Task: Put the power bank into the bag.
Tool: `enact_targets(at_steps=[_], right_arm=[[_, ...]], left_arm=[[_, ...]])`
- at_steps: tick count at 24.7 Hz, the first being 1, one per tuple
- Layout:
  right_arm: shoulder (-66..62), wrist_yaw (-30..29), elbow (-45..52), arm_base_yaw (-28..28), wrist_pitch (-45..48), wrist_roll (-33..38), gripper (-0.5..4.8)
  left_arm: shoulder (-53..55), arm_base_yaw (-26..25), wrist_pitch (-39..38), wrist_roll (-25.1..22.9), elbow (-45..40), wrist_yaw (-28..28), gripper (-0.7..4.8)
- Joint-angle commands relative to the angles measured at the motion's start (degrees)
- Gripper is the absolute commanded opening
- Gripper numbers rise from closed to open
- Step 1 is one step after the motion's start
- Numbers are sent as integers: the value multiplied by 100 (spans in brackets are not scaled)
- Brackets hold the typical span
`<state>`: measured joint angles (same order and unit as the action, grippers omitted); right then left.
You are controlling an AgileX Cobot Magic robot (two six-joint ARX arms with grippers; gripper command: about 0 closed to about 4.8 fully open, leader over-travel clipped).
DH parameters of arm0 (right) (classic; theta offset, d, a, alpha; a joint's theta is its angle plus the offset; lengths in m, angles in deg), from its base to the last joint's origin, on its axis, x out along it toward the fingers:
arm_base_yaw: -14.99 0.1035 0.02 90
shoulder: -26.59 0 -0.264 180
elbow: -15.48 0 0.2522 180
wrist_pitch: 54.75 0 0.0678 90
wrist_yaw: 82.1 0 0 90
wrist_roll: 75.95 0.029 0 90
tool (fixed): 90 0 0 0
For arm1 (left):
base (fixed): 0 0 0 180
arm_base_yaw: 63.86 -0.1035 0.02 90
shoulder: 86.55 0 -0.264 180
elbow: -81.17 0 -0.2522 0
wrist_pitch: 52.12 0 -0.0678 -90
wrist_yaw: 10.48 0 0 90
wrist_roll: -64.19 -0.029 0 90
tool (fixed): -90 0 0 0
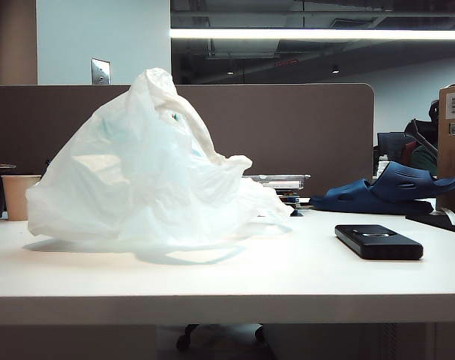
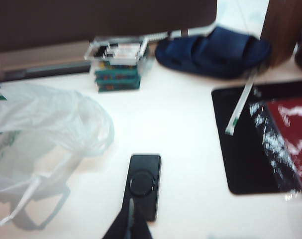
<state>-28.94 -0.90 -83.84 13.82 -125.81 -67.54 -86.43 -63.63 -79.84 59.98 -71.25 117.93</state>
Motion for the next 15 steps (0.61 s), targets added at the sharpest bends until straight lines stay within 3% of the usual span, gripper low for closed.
enact_targets(at_steps=[1,12,15], right_arm=[[-472,-11,-420,87,-424,61,-5],[-1858,-9,-811,907,-533,212,3],[-2216,-11,-811,946,-542,214,51]], left_arm=[[0,9,74,13,35,42,-6],[0,9,70,17,39,46,-6],[0,9,61,15,61,39,-6]])
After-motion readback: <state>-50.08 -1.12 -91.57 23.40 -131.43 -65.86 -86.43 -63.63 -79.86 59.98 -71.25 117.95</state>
